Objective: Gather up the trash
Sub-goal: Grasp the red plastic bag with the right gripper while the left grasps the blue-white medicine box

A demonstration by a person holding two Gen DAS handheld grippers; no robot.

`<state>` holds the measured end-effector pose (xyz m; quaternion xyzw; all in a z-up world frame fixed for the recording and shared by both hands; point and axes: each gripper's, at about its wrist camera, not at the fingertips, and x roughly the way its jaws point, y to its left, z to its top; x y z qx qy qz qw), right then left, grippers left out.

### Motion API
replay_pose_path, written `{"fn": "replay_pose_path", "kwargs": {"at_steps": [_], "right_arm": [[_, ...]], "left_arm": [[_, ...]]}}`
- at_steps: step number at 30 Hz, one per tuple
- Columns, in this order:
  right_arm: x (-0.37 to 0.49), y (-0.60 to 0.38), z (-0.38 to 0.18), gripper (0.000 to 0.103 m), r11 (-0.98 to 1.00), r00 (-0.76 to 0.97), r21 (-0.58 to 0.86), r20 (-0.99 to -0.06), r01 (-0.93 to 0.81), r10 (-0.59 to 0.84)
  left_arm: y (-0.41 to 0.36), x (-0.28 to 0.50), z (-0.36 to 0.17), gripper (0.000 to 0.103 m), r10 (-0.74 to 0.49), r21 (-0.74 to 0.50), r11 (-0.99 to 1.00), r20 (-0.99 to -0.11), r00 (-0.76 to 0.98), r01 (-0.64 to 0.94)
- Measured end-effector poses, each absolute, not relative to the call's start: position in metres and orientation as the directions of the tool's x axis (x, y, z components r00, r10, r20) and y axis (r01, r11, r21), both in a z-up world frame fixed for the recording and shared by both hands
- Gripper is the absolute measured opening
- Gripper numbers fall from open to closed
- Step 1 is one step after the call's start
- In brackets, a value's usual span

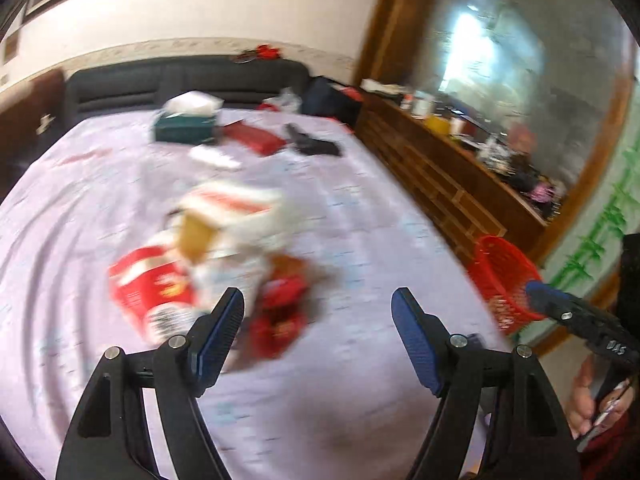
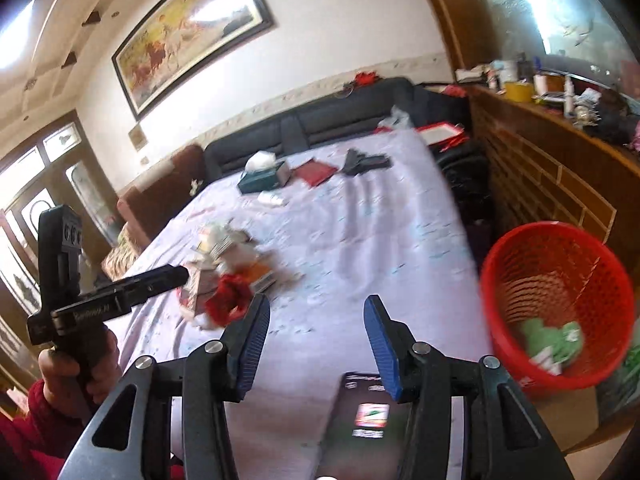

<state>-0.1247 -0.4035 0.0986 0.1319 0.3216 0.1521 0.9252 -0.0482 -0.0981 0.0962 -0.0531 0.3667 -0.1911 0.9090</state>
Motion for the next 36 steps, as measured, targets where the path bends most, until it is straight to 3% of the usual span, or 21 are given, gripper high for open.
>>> {"fn": "replay_pose_path", "kwargs": {"at_steps": [6, 11, 12, 13, 15, 21, 23, 25, 36], "right_arm": [[-0.111, -0.371, 0.093, 0.054, 0.909, 0.722, 0.360, -0.570, -0.209, 0.392], [-0.097, -0.349, 0.088, 0.054, 0.895, 0.677, 0.386, -0.599, -0.222, 0.426], [-0.095, -0.346, 0.087, 0.054, 0.895, 0.671, 0.387, -0.605, -0.222, 0.429], [-0.094, -0.345, 0.086, 0.054, 0.896, 0.667, 0.386, -0.610, -0.221, 0.428], [-0.091, -0.339, 0.085, 0.054, 0.895, 0.658, 0.389, -0.618, -0.220, 0.430], [-0.079, -0.317, 0.073, 0.054, 0.883, 0.626, 0.413, -0.634, -0.224, 0.455], [-0.074, -0.307, 0.068, 0.064, 0.880, 0.615, 0.415, -0.639, -0.229, 0.462], [-0.067, -0.292, 0.061, 0.066, 0.882, 0.604, 0.408, -0.650, -0.235, 0.462], [-0.001, -0.224, 0.013, 0.066, 0.906, 0.517, 0.361, -0.745, -0.220, 0.422]], "left_arm": [[-0.060, -0.020, 0.059, 0.075, -0.338, -0.257, 0.941, -0.719, 0.608, 0.220], [-0.069, -0.009, 0.045, 0.075, -0.347, -0.237, 0.937, -0.722, 0.599, 0.256], [-0.073, -0.007, 0.042, 0.071, -0.336, -0.222, 0.940, -0.724, 0.602, 0.258], [-0.075, -0.004, 0.038, 0.055, -0.313, -0.199, 0.948, -0.732, 0.606, 0.249], [-0.079, 0.001, 0.031, 0.039, -0.299, -0.181, 0.951, -0.745, 0.596, 0.251], [-0.073, -0.012, 0.037, 0.038, -0.306, -0.168, 0.948, -0.710, 0.634, 0.270], [-0.066, -0.021, 0.042, 0.038, -0.339, -0.195, 0.938, -0.691, 0.638, 0.286], [-0.055, -0.030, 0.049, 0.038, -0.366, -0.226, 0.929, -0.669, 0.647, 0.292], [-0.007, -0.040, 0.058, 0.038, -0.359, -0.271, 0.932, -0.630, 0.688, 0.238]]}}
